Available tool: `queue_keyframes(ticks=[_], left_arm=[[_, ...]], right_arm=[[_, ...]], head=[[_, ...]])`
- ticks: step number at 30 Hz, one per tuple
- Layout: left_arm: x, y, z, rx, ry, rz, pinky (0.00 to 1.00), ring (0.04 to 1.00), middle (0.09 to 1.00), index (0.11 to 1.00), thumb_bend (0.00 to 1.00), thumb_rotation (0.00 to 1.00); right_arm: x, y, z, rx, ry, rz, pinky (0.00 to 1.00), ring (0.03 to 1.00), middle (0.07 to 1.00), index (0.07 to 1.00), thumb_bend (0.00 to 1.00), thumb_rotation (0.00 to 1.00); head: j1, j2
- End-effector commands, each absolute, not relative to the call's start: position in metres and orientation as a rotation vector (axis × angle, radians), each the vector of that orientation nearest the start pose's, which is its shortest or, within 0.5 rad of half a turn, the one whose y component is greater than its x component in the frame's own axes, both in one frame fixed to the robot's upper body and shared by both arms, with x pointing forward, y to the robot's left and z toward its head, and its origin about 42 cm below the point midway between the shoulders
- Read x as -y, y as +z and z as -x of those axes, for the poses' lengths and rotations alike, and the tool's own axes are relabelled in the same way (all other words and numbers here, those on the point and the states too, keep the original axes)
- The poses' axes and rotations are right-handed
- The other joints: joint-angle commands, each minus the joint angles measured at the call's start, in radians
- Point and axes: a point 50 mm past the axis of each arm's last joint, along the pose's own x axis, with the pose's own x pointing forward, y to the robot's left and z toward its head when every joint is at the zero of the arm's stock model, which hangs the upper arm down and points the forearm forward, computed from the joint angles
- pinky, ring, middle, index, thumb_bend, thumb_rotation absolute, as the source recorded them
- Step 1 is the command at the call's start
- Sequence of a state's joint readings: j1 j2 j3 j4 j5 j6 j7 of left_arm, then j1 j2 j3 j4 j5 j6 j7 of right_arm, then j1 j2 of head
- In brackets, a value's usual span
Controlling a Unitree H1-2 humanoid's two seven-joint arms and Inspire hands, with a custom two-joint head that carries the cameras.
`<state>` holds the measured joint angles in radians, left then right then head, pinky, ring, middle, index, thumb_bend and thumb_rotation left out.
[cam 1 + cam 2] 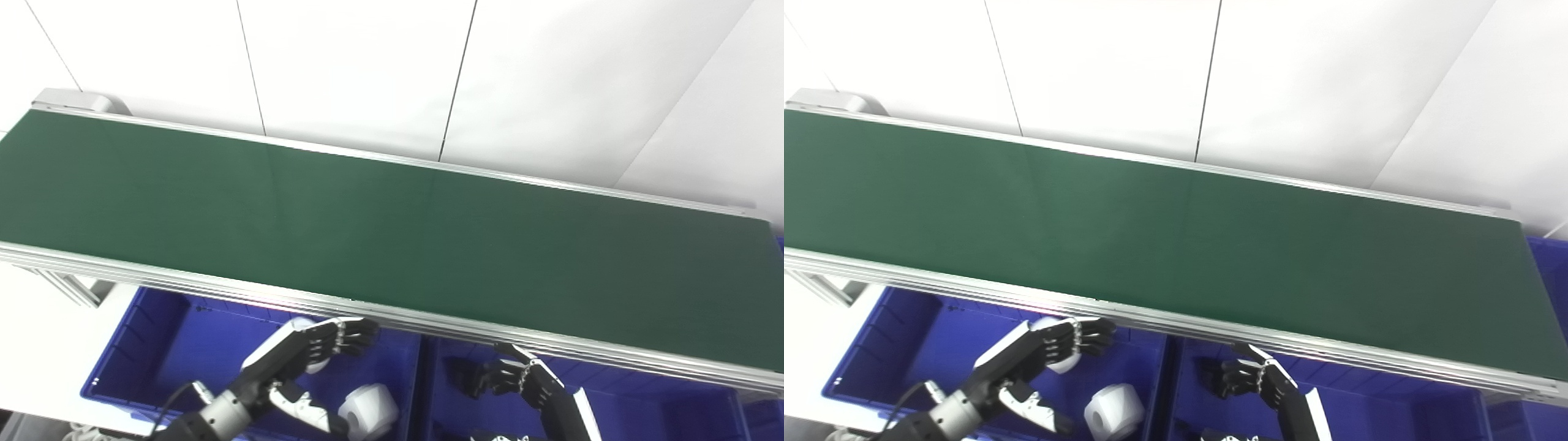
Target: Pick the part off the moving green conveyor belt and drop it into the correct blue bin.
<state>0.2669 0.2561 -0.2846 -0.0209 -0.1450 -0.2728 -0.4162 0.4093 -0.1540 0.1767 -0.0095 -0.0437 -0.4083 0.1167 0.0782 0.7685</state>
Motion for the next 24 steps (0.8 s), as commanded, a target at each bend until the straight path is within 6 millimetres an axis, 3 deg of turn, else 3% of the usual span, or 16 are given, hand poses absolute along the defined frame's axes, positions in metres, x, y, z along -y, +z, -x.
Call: queue_keyframes(ticks=[1,12,24], left_arm=[[-0.208,0.056,-0.169,0.014,-0.66,-0.025,0.74,0.778,0.82,0.798,0.96,0.25],[-0.212,0.036,-0.165,-0.047,-0.572,0.036,0.75,0.772,0.82,0.802,0.92,0.17],[-0.219,0.028,-0.171,-0.025,-0.544,-0.109,0.86,0.895,0.89,0.843,0.91,0.14]], right_arm=[[0.225,0.053,-0.127,0.082,0.25,0.137,0.6,0.654,0.695,0.784,0.78,0.13],[0.227,0.052,-0.128,0.072,0.257,0.146,0.62,0.67,0.717,0.794,0.79,0.14],[0.224,0.051,-0.13,0.045,0.251,0.194,0.72,0.766,0.794,0.807,0.82,0.2]], head=[[0.0,0.002],[-0.004,0.005],[-0.028,0.001]])
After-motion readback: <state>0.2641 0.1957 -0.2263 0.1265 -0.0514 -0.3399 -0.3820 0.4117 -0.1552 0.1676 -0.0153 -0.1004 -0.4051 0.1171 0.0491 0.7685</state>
